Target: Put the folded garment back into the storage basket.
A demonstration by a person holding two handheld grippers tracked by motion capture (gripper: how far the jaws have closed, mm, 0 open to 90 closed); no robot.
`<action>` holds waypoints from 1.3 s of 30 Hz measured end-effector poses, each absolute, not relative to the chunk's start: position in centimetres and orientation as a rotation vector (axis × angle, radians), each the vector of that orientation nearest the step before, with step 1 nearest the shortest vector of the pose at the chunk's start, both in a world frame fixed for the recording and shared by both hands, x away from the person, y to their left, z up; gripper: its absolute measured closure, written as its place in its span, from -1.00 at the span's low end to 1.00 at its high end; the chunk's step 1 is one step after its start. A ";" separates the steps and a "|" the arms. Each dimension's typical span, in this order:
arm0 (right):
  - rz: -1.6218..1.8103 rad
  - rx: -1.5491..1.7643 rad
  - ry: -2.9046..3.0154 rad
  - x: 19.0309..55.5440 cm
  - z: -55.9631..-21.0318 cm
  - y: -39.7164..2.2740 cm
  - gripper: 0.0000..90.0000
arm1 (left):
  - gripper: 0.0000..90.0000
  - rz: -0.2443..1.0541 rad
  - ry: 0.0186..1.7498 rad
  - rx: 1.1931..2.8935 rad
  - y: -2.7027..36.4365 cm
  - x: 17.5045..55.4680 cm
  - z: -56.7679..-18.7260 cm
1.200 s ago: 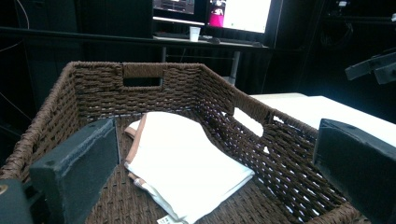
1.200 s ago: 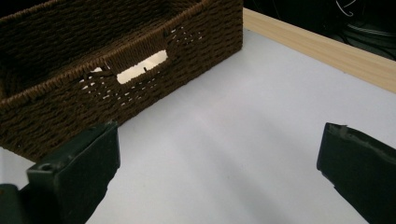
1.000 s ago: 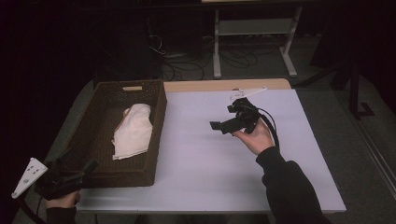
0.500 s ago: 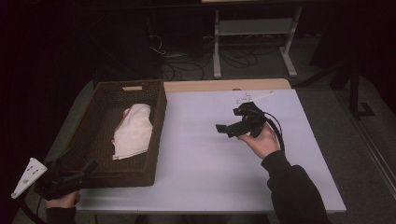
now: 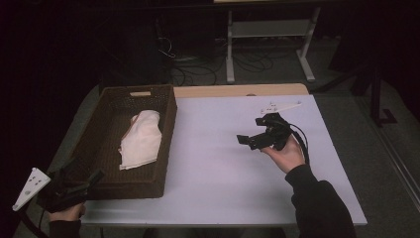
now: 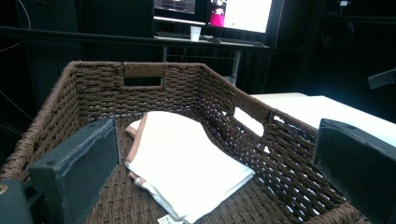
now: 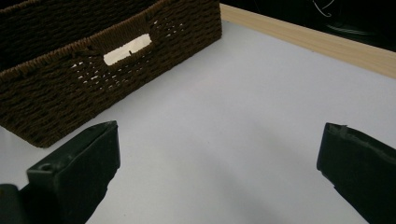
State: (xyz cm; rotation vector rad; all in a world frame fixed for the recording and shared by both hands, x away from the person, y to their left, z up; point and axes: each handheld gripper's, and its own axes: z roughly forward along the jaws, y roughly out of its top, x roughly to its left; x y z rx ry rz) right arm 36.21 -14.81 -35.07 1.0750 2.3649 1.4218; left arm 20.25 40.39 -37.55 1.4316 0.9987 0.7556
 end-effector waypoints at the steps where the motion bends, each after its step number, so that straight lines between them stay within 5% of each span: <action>1: 1.419 1.076 2.364 36.2 -35.1 -14.9 -1.00 | -1.00 0.756 0.999 1.431 40.4 20.3 -37.6; 39: 1.392 1.133 2.278 31.9 -38.1 -21.2 -1.00 | -1.00 0.759 1.003 1.436 40.4 20.3 -37.6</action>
